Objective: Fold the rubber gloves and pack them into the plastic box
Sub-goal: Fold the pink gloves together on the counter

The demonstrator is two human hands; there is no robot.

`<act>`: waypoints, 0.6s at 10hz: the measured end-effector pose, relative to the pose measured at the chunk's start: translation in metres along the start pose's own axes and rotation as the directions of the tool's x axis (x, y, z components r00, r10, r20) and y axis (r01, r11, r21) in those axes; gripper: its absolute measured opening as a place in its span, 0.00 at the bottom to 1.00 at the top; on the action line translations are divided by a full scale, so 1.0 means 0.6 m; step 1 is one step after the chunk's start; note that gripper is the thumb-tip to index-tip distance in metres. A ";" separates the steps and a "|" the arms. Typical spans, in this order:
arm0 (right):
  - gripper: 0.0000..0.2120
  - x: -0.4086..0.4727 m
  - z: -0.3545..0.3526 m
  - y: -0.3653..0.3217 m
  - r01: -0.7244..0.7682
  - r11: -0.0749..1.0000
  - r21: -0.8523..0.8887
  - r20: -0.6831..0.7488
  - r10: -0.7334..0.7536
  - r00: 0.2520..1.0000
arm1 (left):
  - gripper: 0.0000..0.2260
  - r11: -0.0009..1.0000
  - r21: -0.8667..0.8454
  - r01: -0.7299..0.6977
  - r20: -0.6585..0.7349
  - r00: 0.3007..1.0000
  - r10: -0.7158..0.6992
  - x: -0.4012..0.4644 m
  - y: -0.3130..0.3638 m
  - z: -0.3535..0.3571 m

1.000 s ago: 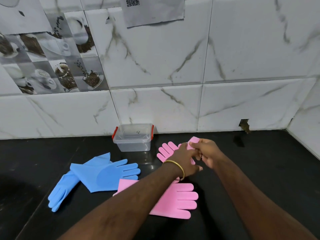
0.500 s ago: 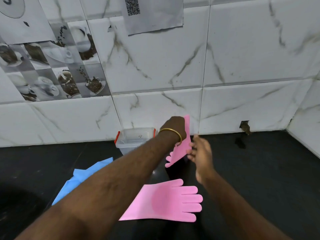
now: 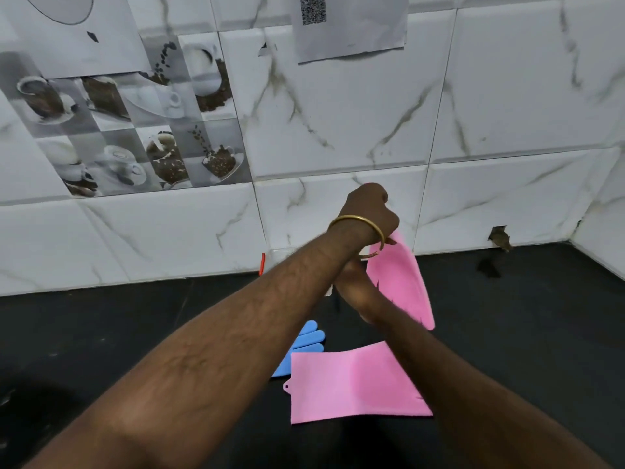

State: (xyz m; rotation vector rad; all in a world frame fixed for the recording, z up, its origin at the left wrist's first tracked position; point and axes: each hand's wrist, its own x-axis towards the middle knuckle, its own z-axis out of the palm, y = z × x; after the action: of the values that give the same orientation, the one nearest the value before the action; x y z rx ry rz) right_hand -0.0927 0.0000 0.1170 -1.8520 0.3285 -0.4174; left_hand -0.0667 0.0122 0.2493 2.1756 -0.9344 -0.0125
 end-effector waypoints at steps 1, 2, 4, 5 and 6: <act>0.27 0.003 -0.005 -0.009 -0.005 0.998 0.070 -0.064 0.010 0.998 | 0.09 0.989 -0.146 0.022 0.000 1.000 -0.022 -0.019 -0.033 -0.036; 0.36 -0.006 -0.012 0.022 -0.105 0.982 0.158 -0.073 0.117 0.990 | 0.15 0.932 -0.347 0.105 0.032 0.995 -0.100 -0.050 -0.074 -0.069; 0.17 -0.054 -0.047 0.100 -0.293 0.953 0.083 -0.130 0.302 0.944 | 0.21 0.822 -0.513 0.247 0.141 0.969 -0.204 -0.137 -0.193 -0.078; 0.11 -0.088 -0.068 0.127 -0.284 0.831 0.478 -0.237 0.433 0.870 | 0.20 0.807 -0.521 0.278 0.144 0.961 -0.238 -0.180 -0.266 -0.062; 0.16 -0.132 -0.078 0.155 -0.259 0.621 0.739 -0.265 0.622 0.737 | 0.18 0.701 -0.607 0.375 0.221 0.927 -0.304 -0.224 -0.332 -0.040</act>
State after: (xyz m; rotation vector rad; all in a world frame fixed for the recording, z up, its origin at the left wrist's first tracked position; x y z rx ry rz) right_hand -0.1860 -0.0350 0.0321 -0.8607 0.8787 -0.5626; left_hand -0.0354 0.2010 0.1016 1.6626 -0.4548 -0.5589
